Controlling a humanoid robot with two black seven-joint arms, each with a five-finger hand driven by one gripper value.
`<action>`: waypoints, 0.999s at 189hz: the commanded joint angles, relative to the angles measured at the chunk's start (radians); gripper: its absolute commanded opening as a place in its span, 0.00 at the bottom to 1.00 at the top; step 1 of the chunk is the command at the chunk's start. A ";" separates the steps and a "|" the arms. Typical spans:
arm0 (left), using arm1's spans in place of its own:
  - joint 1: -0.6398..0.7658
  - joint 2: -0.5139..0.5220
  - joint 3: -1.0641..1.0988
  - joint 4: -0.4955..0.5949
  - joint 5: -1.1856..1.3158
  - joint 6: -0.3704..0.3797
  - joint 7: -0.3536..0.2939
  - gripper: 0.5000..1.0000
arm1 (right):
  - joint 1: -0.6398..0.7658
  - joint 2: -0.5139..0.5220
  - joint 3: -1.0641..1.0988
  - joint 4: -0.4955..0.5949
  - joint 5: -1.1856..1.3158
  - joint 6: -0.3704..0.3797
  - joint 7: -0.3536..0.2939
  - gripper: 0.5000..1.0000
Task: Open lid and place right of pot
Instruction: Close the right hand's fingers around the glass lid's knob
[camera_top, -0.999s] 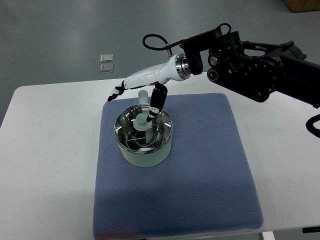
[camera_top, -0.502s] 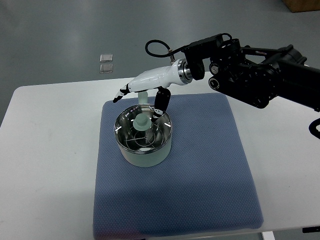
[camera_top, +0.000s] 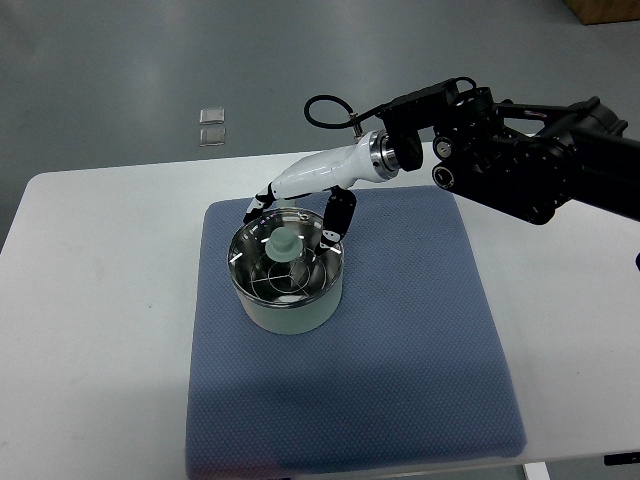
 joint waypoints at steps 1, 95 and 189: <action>0.000 0.000 -0.001 0.001 0.000 0.000 0.000 1.00 | -0.002 0.005 0.000 -0.001 -0.005 -0.003 -0.001 0.74; 0.000 0.000 0.000 0.000 0.000 -0.001 0.000 1.00 | -0.007 0.011 -0.012 -0.010 -0.017 -0.009 -0.005 0.59; 0.000 0.000 0.000 0.000 0.000 -0.001 0.000 1.00 | -0.008 0.019 -0.012 -0.022 -0.017 -0.012 -0.011 0.52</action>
